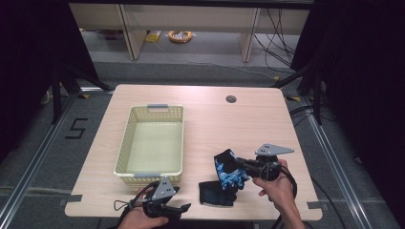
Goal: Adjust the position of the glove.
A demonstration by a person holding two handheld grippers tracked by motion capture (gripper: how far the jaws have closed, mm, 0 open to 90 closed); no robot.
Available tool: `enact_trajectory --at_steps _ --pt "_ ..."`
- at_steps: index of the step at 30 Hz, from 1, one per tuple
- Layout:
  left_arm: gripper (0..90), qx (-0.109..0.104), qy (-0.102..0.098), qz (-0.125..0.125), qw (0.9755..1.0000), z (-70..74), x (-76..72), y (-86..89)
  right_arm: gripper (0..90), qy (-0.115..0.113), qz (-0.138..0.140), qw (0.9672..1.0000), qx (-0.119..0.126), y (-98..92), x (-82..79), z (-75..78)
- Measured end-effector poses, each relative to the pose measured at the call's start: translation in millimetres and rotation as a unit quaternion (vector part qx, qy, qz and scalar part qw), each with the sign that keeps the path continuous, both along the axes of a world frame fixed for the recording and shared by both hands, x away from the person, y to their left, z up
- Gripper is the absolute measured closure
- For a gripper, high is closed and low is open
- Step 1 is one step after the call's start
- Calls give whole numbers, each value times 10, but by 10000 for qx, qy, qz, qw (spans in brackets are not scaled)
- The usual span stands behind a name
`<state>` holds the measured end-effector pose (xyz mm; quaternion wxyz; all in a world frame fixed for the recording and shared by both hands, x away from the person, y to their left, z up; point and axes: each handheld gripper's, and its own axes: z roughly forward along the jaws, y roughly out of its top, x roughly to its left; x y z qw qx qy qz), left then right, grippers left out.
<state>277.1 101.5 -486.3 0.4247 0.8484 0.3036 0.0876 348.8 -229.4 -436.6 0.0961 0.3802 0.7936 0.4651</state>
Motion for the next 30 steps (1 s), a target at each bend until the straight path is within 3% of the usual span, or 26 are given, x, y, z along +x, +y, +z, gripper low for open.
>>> enact_trajectory --at_steps 1,2,3,4,6,7,11,12,14,15,17,19,21,22,23,25,27,28,29,30 --pt "322 25 -89 -64 9999 14 14 -15 868 174 40 9998 37 16 -43 6" --pt "322 81 -142 -110 9998 18 27 -17 868 157 126 9998 0 18 -70 2" --pt "322 20 -40 -37 10000 22 17 -33 868 128 264 9996 16 13 -65 -13" --pt "320 20 -50 -74 10000 26 29 -40 868 250 246 9993 114 36 -103 -23" --pt "305 179 -117 -153 9997 34 47 -38 868 270 367 9990 11 40 -132 -37" --pt "300 75 -51 -95 9999 25 42 -55 868 213 412 9989 -2 49 -137 -53" --pt "281 152 -131 -174 9996 23 65 -62 868 332 742 9967 -26 104 -177 -94" --pt "275 167 -54 -121 9998 19 65 -66 867 255 848 9960 -101 117 -176 -104" --pt "267 141 -98 -184 9997 24 80 -73 867 320 943 9950 -95 158 -194 -118" --pt "262 135 -47 -129 9998 21 78 -83 867 512 963 9940 -69 181 -220 -111" --pt "248 47 -73 -176 9998 29 88 -107 867 417 1204 9918 -137 233 -210 -137" --pt "245 73 -107 -207 9997 37 97 -111 866 491 1243 9909 -132 256 -216 -148" --pt "242 -57 -63 -159 9998 44 94 -145 865 556 1295 9899 -134 295 -229 -166" --pt "242 -22 -152 -269 9995 59 106 -151 866 523 1331 9896 -130 308 -226 -179" --pt "244 -102 -96 -172 9998 60 103 -176 866 583 1375 9887 -111 335 -229 -192" --pt "248 16 -226 -323 9992 94 127 -198 865 548 1346 9893 -138 347 -229 -200" --pt "254 -194 -243 -278 9991 108 123 -269 866 561 1436 9879 -159 381 -234 -211" --pt "259 -175 -248 -328 9990 119 135 -287 865 641 1450 9872 -151 395 -246 -207" --pt "298 -47 -313 -404 9987 131 159 -295 865 558 1455 9876 -175 412 -238 -215" --pt "298 -153 -299 -355 9988 130 158 -330 865 558 1455 9876 -175 412 -238 -215"
